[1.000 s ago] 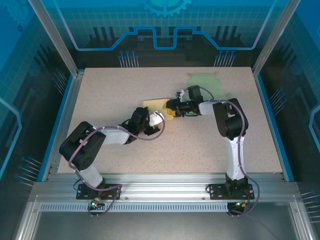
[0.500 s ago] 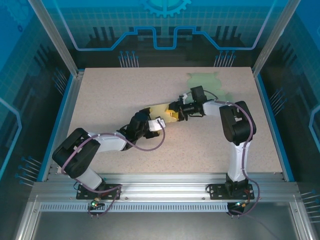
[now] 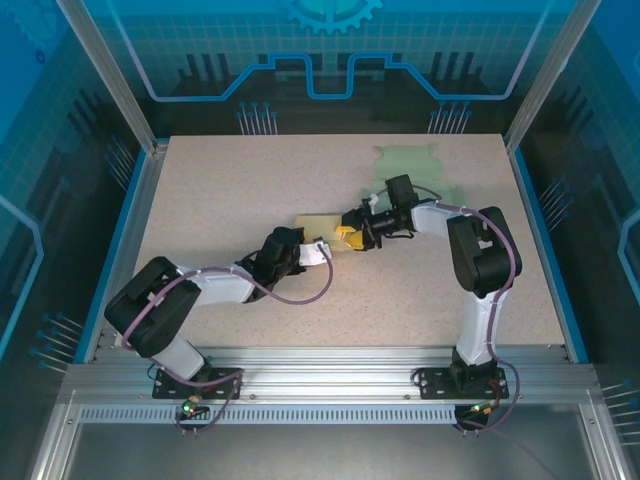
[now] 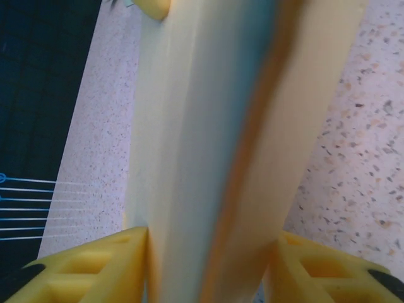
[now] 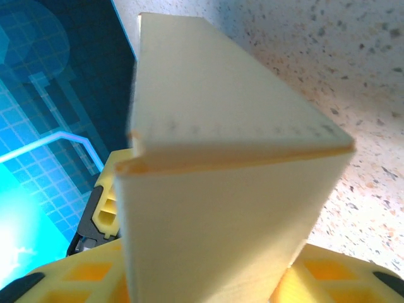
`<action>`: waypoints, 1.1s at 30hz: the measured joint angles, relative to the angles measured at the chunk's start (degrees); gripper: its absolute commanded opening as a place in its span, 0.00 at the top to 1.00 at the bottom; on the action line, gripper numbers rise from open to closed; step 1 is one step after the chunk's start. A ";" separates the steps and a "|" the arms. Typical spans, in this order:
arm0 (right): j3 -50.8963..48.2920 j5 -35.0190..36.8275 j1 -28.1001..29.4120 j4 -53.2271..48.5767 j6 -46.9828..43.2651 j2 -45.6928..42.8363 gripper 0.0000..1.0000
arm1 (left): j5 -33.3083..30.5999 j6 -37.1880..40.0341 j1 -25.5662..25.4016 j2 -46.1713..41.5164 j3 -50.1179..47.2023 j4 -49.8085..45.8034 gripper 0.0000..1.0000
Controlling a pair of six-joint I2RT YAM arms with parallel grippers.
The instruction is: Fold the paper box
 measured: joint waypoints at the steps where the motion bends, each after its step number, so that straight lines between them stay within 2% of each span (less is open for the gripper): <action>1: -0.17 -0.11 0.00 -0.11 0.04 -0.09 0.45 | -0.02 0.13 -0.15 -0.13 0.07 -0.59 0.60; 8: -1.20 -0.09 -0.15 -0.72 -1.25 -1.97 0.30 | 0.72 -0.09 -0.61 -2.99 1.92 -6.69 0.69; 11: -1.68 0.20 -0.76 -1.16 -1.99 -3.72 0.26 | 2.21 -1.49 -0.61 -4.59 4.70 -12.41 0.70; 15: -3.13 2.05 -2.34 -2.03 -3.72 -7.17 0.22 | 5.75 -4.17 -0.28 -5.01 12.24 -25.51 0.70; 20: -3.82 6.95 -6.45 -6.29 -8.48 -12.52 0.21 | 10.97 -7.96 1.77 -4.22 23.82 -44.11 0.70; 25: -5.44 13.84 -10.01 -10.27 -13.09 -17.66 0.22 | 15.37 -11.41 5.18 -0.87 33.75 -57.61 0.69; 33: -5.46 24.94 -8.35 -14.60 -23.82 -26.47 0.28 | 20.09 -13.18 6.67 8.74 43.19 -73.92 0.67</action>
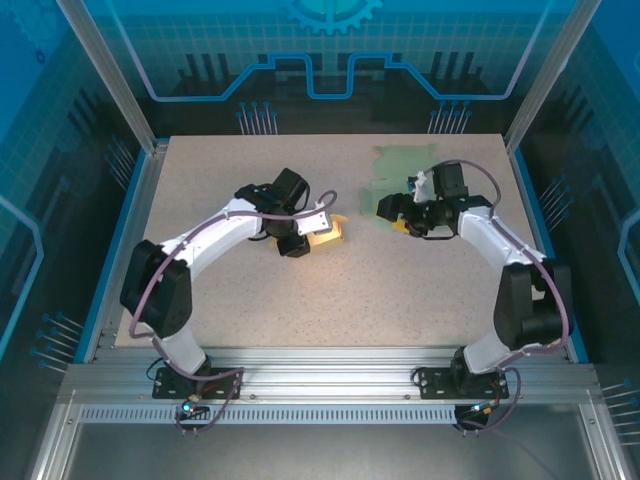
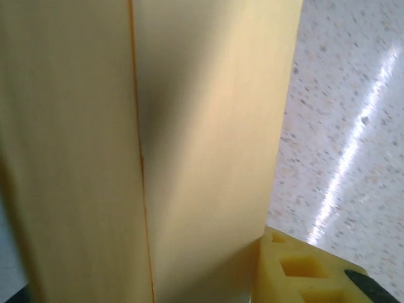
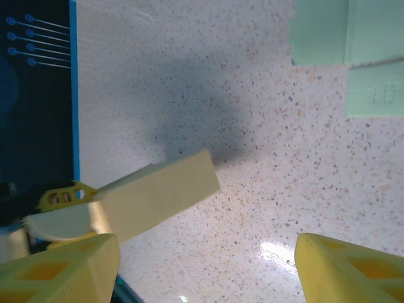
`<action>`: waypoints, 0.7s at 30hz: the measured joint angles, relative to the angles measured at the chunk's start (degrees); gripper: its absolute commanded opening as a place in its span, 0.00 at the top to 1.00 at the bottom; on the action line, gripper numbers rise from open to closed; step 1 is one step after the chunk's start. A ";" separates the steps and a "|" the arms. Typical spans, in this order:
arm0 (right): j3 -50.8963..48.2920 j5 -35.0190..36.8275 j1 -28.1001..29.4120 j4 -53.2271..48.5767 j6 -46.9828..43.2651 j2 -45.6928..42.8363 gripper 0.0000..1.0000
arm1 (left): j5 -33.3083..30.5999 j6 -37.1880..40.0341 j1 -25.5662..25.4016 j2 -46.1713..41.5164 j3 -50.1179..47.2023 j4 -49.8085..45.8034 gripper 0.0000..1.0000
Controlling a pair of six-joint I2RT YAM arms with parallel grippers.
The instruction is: Fold the paper box
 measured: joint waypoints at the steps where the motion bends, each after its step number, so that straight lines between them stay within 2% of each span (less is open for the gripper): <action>1: 0.13 1.18 0.70 -0.26 -1.79 -1.31 0.29 | 0.57 -0.02 0.07 1.14 0.55 -1.38 0.67; 10: 2.95 6.62 8.92 1.05 -12.26 -5.68 0.40 | 6.03 0.22 1.73 7.08 7.39 -5.79 0.59; 21: 7.93 6.62 11.87 4.07 -16.61 5.95 0.45 | 6.80 1.75 1.97 11.39 10.91 -8.02 0.46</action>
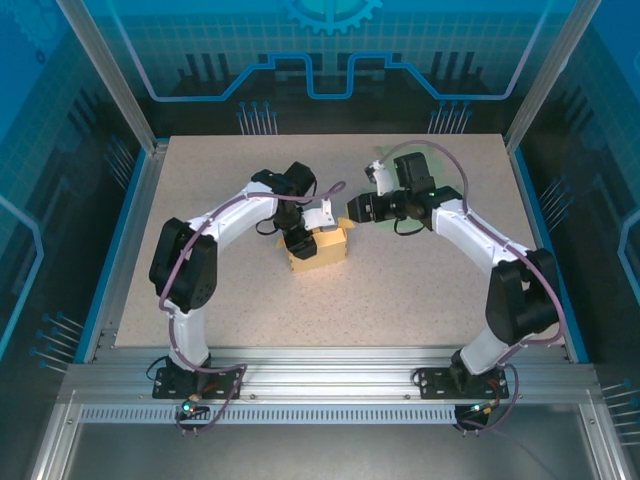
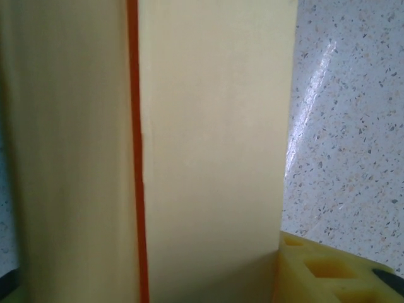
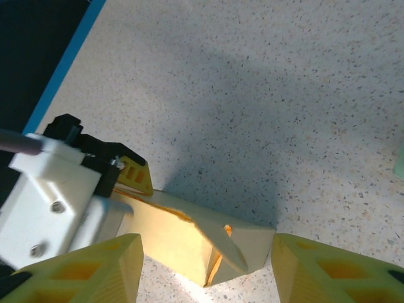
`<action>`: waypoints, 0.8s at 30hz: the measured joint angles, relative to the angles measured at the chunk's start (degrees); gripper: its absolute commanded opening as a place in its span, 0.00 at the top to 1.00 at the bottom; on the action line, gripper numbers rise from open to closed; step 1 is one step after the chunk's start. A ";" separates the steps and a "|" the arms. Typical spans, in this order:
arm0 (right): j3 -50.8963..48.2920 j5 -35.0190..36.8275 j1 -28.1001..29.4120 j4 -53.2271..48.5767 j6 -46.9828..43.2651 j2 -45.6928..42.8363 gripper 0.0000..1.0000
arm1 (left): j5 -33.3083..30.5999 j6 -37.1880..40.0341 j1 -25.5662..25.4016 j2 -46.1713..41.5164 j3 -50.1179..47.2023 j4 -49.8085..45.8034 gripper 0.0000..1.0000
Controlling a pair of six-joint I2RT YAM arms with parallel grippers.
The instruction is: Fold the paper box
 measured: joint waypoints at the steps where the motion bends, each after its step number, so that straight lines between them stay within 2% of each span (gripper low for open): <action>1: 0.24 -0.04 0.00 0.04 -0.24 0.85 0.47 | -0.02 0.11 0.00 0.07 0.00 -0.04 0.45; 7: 0.59 -0.52 0.02 0.50 -0.74 3.85 0.49 | -0.68 0.07 -0.02 0.09 0.00 0.44 0.44; 16: 0.94 -1.68 1.27 0.96 -1.14 4.72 0.60 | -2.01 0.02 0.00 0.07 -0.46 3.41 0.44; 24: 2.71 -1.97 1.79 1.20 -1.16 6.67 0.63 | -2.58 -0.13 0.04 -0.15 -0.94 4.57 0.44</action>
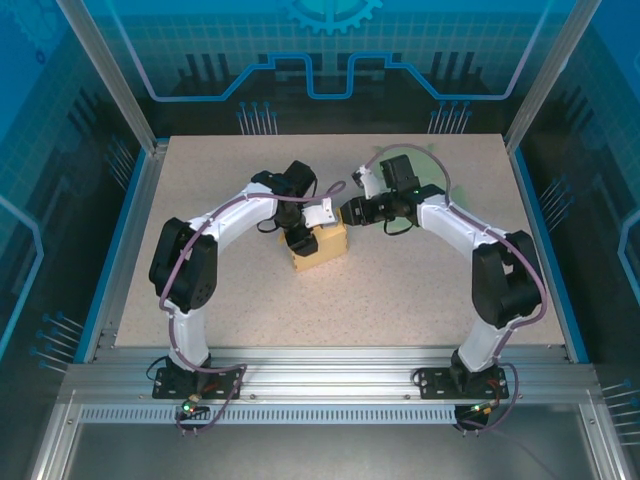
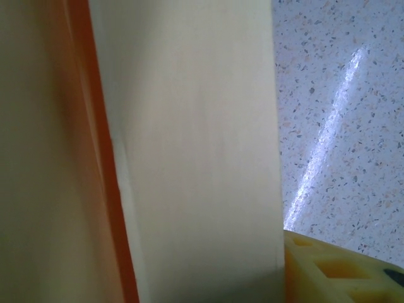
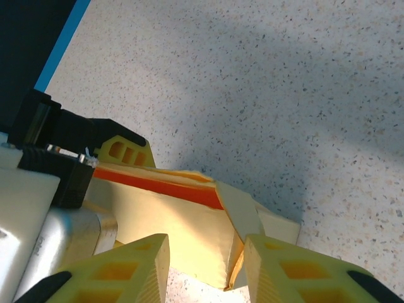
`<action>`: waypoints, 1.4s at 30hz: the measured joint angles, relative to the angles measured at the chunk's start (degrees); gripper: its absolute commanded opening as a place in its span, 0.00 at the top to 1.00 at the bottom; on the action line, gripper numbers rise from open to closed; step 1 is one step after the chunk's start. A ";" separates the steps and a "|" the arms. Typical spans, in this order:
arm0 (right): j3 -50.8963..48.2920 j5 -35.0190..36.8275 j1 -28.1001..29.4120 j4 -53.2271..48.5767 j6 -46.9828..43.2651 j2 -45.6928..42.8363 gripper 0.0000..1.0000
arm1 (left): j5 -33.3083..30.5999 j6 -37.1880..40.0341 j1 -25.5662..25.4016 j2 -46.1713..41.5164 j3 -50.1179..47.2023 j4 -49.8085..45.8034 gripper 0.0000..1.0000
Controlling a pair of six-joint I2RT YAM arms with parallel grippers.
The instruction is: Fold the paper box
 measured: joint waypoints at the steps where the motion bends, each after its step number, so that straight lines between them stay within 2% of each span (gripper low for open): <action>1: 0.31 0.02 0.00 -0.02 0.00 0.28 0.63 | -0.07 0.00 0.04 -0.11 -0.22 0.35 0.45; 12: 2.75 3.32 0.09 -1.46 -0.98 1.22 0.59 | -0.09 0.52 0.15 -1.84 -2.73 2.16 0.43; 21: 3.50 4.90 0.35 -3.69 -5.38 1.29 0.49 | -0.11 3.17 0.15 -1.84 -2.73 2.51 0.43; 30: 3.48 4.94 0.44 -5.14 -9.49 1.29 0.58 | -0.33 7.67 0.15 -3.02 -4.39 4.44 0.43; 34: 3.30 4.94 0.44 -5.09 -9.66 1.27 0.66 | -0.48 8.55 0.15 -3.02 -4.42 5.14 0.43; 39: 2.75 4.96 0.46 -5.09 -9.33 1.25 0.68 | -0.48 8.70 0.15 -3.02 -4.39 5.60 0.43; 42: 1.84 5.40 0.59 -5.01 -8.83 1.18 0.74 | -0.48 8.68 0.15 -3.02 -4.39 5.75 0.44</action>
